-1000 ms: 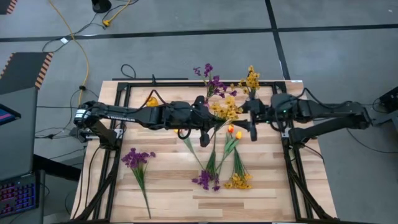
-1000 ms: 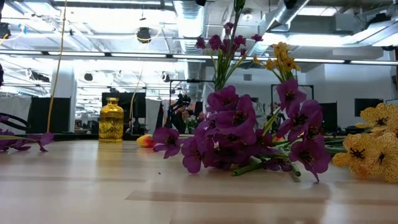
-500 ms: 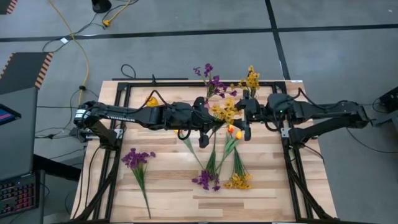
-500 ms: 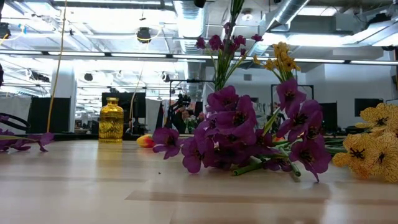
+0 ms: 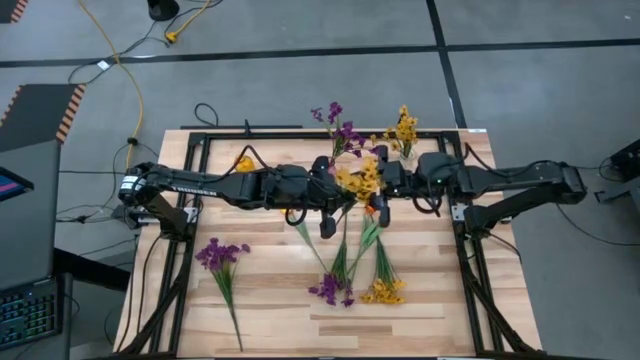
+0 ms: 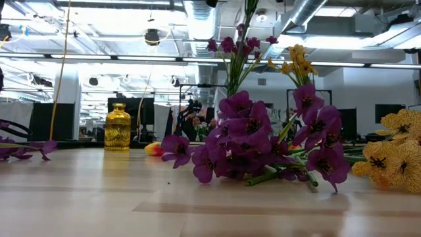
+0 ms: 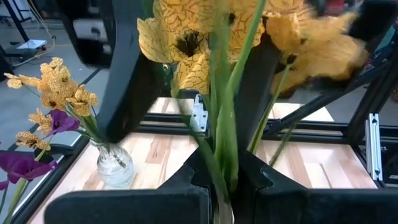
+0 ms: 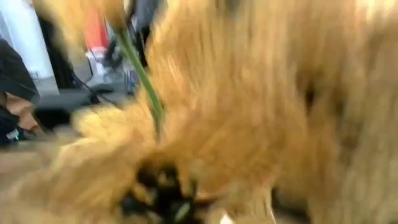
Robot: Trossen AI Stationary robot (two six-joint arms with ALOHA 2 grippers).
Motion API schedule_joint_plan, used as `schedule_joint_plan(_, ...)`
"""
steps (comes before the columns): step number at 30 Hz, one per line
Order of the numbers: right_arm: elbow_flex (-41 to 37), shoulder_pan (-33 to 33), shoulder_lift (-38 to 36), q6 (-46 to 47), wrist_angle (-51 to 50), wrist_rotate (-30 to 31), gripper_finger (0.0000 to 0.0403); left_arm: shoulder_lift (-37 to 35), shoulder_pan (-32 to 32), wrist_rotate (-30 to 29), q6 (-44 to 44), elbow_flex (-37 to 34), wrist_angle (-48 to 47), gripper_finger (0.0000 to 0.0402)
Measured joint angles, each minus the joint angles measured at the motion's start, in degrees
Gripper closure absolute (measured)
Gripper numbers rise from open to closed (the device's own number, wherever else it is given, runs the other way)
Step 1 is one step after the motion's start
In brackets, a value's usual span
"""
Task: Sort flowers into vase by color
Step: Put the left yellow flowers into the transparent vase
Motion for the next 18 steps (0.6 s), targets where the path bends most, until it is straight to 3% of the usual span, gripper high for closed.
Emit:
schedule_joint_plan(7, 0.0, 0.0, 0.0, 0.7, -1.1, 0.0, 0.0220, 0.0, 0.0, 0.0, -0.1, 0.0, 0.4, 0.0389)
schedule_joint_plan(14, 0.0, 0.0, 0.0, 0.9, -2.0, -0.5, 0.0312, 0.0, 0.0, -0.1, 2.2, 0.0, 0.2, 0.0388)
schedule_joint_plan(18, 0.0, 0.1, -0.3, 0.9, -3.1, -0.6, 0.0366, 0.0, 0.1, 0.6, 6.1, 0.0, 0.1, 0.0368)
